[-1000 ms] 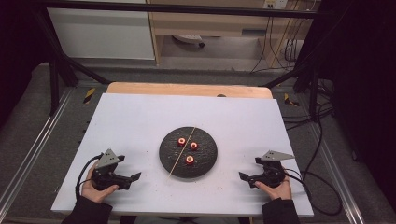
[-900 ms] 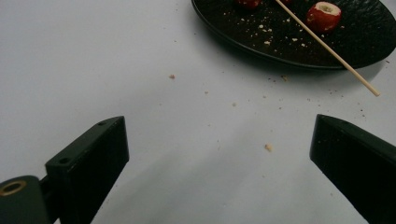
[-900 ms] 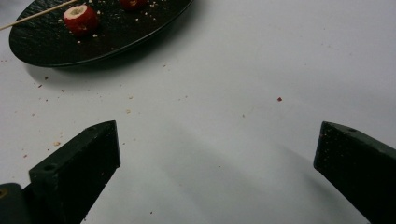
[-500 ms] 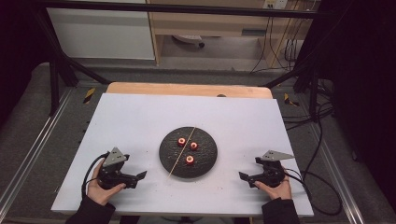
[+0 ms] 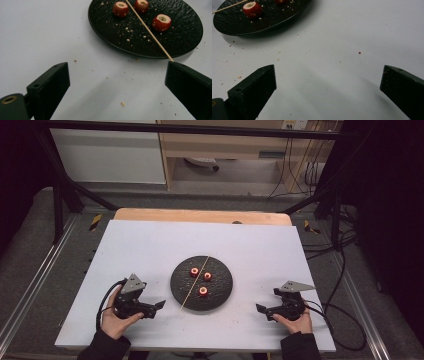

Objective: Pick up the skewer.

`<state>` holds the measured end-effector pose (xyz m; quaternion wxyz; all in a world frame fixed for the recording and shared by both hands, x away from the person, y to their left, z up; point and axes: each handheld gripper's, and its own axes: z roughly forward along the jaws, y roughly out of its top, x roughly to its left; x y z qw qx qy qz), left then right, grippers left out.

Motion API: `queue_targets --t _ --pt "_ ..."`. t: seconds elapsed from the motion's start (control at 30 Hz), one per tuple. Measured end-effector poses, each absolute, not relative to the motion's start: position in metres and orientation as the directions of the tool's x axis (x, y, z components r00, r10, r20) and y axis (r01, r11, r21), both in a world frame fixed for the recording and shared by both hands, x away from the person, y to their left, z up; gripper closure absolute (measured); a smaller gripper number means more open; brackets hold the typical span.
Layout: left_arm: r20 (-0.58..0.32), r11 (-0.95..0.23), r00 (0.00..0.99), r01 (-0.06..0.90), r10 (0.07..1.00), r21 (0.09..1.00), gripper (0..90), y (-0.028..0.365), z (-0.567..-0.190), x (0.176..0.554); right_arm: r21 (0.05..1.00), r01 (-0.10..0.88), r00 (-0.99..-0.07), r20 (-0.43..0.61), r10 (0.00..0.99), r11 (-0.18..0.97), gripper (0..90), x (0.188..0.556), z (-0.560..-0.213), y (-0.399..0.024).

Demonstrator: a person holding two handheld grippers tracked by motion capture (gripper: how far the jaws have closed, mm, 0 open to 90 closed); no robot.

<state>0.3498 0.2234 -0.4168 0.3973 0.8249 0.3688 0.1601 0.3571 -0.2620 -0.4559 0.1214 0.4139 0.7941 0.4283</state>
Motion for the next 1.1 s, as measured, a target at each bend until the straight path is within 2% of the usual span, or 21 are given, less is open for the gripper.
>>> queue_targets --t 0.47,1.1 --pt "0.001 -0.451 0.692 0.469 0.722 0.759 6.7 0.192 -0.404 0.357 0.779 0.555 -0.627 0.162 0.762 0.29 1.2 0.357 -0.456 -0.262" --pt "-0.011 -0.479 0.689 0.515 0.725 0.711 10.9 0.15 -0.398 0.378 0.776 0.558 -0.627 0.163 0.762 0.294 1.2 0.357 -0.456 -0.262"
